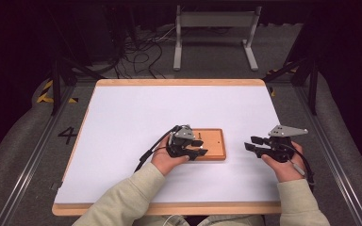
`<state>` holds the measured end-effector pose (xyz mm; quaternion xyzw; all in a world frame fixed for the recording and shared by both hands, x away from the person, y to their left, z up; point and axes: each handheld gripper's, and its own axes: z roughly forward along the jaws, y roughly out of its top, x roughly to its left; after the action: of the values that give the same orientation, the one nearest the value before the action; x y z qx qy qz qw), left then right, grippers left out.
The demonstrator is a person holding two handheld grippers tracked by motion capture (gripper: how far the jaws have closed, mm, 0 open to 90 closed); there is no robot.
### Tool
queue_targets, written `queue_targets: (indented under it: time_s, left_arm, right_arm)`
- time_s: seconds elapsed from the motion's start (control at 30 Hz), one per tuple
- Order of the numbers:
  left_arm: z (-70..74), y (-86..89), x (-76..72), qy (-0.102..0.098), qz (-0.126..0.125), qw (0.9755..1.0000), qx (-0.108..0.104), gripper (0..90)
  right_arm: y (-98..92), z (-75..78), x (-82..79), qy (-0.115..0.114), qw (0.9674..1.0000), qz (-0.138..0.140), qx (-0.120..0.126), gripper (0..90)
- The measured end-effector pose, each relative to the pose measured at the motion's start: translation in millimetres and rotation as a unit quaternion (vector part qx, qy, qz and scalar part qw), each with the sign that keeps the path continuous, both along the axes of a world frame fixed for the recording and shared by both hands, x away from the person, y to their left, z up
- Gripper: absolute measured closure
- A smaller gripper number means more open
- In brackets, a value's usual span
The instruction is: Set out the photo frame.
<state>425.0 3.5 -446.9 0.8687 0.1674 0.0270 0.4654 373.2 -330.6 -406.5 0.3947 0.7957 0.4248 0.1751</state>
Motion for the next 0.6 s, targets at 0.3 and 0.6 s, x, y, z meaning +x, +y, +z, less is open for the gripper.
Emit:
queue_targets:
  time_s: [0.3, 0.6]
  left_arm:
    - [-0.4, -0.5, -2.9, -0.019, -0.013, 0.9997, 0.002, 83.3]
    - [-1.9, -3.1, -10.0, -0.071, -0.021, 0.9971, 0.015, 83.4]
  right_arm:
    - [1.8, 0.2, -0.3, 0.002, 0.9999, 0.006, 0.011, 56.9]
    - [4.0, 0.6, 0.0, 0.003, 0.9999, 0.010, 0.013, 56.9]
